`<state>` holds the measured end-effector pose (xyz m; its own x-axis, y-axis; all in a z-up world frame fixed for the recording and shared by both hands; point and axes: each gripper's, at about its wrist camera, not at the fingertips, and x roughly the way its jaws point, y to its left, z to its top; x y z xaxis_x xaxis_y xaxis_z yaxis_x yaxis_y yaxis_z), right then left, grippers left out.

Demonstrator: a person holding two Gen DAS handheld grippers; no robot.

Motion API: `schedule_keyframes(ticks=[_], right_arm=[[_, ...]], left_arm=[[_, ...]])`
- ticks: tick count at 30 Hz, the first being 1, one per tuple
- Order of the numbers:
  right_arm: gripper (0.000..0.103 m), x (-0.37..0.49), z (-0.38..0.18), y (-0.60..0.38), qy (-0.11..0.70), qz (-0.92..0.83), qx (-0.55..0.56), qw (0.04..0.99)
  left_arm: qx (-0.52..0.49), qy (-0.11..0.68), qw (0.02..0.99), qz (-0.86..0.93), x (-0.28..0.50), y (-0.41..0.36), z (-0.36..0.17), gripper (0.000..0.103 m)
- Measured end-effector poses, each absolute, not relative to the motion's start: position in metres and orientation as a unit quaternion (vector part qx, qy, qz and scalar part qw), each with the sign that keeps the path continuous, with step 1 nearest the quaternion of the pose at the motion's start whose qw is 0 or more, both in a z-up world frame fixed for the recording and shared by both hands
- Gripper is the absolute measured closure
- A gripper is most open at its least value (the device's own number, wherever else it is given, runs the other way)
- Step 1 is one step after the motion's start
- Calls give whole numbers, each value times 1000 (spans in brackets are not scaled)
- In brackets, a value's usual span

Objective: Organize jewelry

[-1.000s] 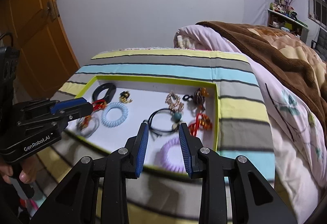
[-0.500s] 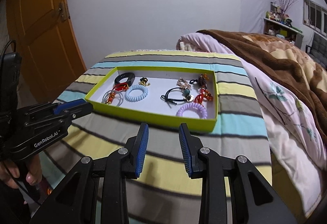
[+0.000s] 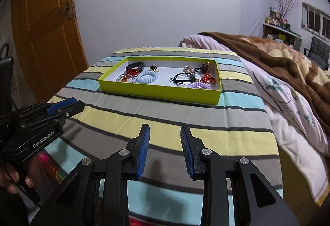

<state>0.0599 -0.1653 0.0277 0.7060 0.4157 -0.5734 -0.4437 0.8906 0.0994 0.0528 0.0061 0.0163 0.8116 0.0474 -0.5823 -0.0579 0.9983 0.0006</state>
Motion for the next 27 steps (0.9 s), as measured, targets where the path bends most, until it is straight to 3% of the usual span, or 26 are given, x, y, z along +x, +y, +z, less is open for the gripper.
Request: schedule_keyframes(ticks=[27], right_arm=[[71,48,24,-169,289,218,-25,932]], left_arm=[[3,287,957,41,39,3,12,84]])
